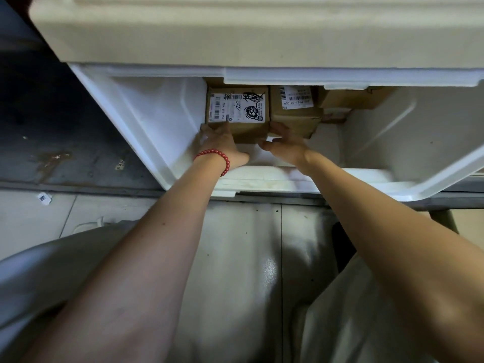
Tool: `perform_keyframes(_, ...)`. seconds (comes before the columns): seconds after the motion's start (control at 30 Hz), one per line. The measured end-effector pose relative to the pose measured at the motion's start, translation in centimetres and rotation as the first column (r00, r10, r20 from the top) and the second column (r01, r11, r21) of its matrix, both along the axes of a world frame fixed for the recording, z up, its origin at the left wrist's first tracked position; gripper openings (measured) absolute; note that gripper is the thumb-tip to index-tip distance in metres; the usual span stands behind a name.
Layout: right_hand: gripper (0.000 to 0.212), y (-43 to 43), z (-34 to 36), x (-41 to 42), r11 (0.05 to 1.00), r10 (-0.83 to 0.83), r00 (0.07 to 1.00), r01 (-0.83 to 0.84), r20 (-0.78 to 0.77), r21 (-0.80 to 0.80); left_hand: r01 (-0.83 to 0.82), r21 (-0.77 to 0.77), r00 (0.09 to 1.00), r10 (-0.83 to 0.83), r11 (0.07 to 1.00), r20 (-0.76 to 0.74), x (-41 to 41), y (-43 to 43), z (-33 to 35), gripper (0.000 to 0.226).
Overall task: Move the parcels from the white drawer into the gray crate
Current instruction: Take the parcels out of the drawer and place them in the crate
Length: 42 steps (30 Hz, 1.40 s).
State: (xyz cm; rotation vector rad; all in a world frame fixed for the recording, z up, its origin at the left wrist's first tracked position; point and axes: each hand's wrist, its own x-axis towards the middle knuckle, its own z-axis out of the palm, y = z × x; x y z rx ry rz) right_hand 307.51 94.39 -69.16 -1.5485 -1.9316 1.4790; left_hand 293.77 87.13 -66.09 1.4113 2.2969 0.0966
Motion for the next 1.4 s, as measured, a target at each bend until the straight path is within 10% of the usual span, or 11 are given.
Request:
perform_keyframes(0.77,0.038,-0.6,2.4,1.6,0.994,0.068,0.996,-0.063,0.056,-0.089,-0.12,-0.026,0.985,0.115,0.992,-0.13,1.1,-1.7,-1.1,0.083)
perform_keyframes(0.9,0.033,-0.4,2.7,1.3,0.991,0.109,0.992,-0.103,0.065,-0.08,-0.11,0.11,0.968,0.132,0.988,-0.214,0.8,-1.5,-0.9,0.047)
perform_keyframes(1.4,0.054,-1.5,2.3,-0.2,0.999,-0.025,0.999,0.024,-0.029,-0.028,-0.27,0.156,0.963,0.265,0.95,0.054,1.3,0.3,-1.9,0.071)
